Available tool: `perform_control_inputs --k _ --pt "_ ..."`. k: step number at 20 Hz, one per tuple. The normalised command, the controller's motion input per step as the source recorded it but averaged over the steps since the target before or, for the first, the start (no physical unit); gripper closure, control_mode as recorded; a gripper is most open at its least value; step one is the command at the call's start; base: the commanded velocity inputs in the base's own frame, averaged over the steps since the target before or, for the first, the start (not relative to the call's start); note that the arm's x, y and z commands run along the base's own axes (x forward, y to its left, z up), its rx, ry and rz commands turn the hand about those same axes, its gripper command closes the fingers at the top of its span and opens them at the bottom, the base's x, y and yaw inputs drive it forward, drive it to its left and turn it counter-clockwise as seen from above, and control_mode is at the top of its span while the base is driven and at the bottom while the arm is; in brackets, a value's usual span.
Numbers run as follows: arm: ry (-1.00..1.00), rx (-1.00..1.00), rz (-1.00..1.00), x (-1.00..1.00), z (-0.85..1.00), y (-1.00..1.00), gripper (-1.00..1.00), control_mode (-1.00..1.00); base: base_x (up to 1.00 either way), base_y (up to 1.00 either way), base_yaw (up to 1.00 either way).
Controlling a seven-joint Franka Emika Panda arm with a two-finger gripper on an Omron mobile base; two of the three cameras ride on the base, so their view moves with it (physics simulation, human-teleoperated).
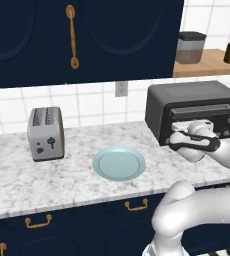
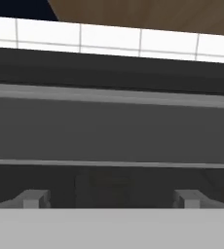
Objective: Pick up the kebab skewer and baguette bread, and place them inside the toaster oven. Close the toaster oven door and start by setting the timer.
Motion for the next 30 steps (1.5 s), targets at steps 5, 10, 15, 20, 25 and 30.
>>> perform_control_inputs --k 5,10,15,20,25,30 --pt "0.14 0.0 0.0 -0.28 0.17 0.0 -1.0 -1.0 0.0 0.0 0.0" --pt "0.12 0.0 0.0 -0.47 0.49 -0.1 -1.0 -1.0 0.0 0.0 0.0" --pt "0.03 0.0 0.0 -0.75 0.66 -0.31 -1.0 -1.0 0.0 0.0 0.0" --pt "0.06 0.0 0.0 -0.63 0.77 -0.41 -1.0 -1.0 0.0 0.0 0.0" --pt "0.06 0.0 0.0 -0.74 0.67 -0.56 -1.0 -1.0 0.0 0.0 0.0" --pt "0.0 0.02 0.0 -0.55 0.41 -0.7 -1.0 -1.0 0.0 0.0 0.0"
